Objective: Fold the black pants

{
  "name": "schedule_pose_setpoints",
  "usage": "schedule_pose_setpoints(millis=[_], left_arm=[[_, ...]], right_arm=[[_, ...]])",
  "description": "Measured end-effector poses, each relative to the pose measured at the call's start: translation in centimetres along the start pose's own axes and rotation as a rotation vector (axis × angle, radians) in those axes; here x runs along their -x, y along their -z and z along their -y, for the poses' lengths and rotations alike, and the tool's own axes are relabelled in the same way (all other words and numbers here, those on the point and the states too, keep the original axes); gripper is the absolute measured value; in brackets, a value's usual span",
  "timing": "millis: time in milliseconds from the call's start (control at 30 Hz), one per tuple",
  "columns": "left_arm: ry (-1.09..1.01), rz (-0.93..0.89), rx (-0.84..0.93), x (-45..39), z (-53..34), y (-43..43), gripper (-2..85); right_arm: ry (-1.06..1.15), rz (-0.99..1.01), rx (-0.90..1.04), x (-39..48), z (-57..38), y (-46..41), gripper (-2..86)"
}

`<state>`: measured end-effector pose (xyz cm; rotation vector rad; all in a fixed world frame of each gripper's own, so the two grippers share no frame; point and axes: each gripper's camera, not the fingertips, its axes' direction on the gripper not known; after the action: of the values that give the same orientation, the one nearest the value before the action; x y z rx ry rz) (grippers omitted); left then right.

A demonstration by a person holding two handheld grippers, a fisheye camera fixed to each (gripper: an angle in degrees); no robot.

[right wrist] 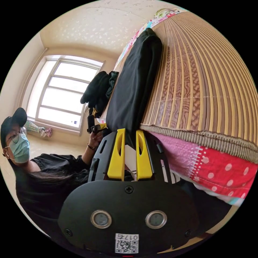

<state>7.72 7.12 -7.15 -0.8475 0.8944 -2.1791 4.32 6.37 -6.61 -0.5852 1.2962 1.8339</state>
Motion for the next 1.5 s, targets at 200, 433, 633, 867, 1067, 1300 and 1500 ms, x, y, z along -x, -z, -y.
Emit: schedule_pose_setpoints(millis=[200,433,633,867,1067,1300,1500], left_arm=[[-0.144,-0.171,-0.075,-5.9,-1.5,4.4,1.6],[-0.711,-0.296,-0.429,-25.7,-1.2,18.5,2.0],[-0.79,-0.288,-0.566,-36.2,4.7,24.5,1.1],[-0.576,-0.064,-0.466,-34.1,19.2,22.8,0.8],[-0.54,-0.033,-0.448,-29.4,25.2,20.6,1.1],[-0.466,0.227,-0.179,-19.5,15.8,10.2,3.3],[-0.133,0.197,-0.106,-9.3,2.8,5.6,9.5]], right_arm=[[0.209,0.191,-0.072,5.0,-3.0,3.2,3.2],[0.76,0.231,-0.397,26.0,-6.1,17.5,2.2],[0.948,0.181,-0.558,37.8,-3.8,25.5,2.0],[0.638,0.032,-0.516,32.9,11.2,27.7,2.1],[0.521,0.129,-0.588,25.1,19.9,26.3,2.5],[0.492,-0.126,-0.42,14.9,10.6,17.2,3.2],[0.144,-0.192,-0.078,1.9,-3.2,7.9,7.3]])
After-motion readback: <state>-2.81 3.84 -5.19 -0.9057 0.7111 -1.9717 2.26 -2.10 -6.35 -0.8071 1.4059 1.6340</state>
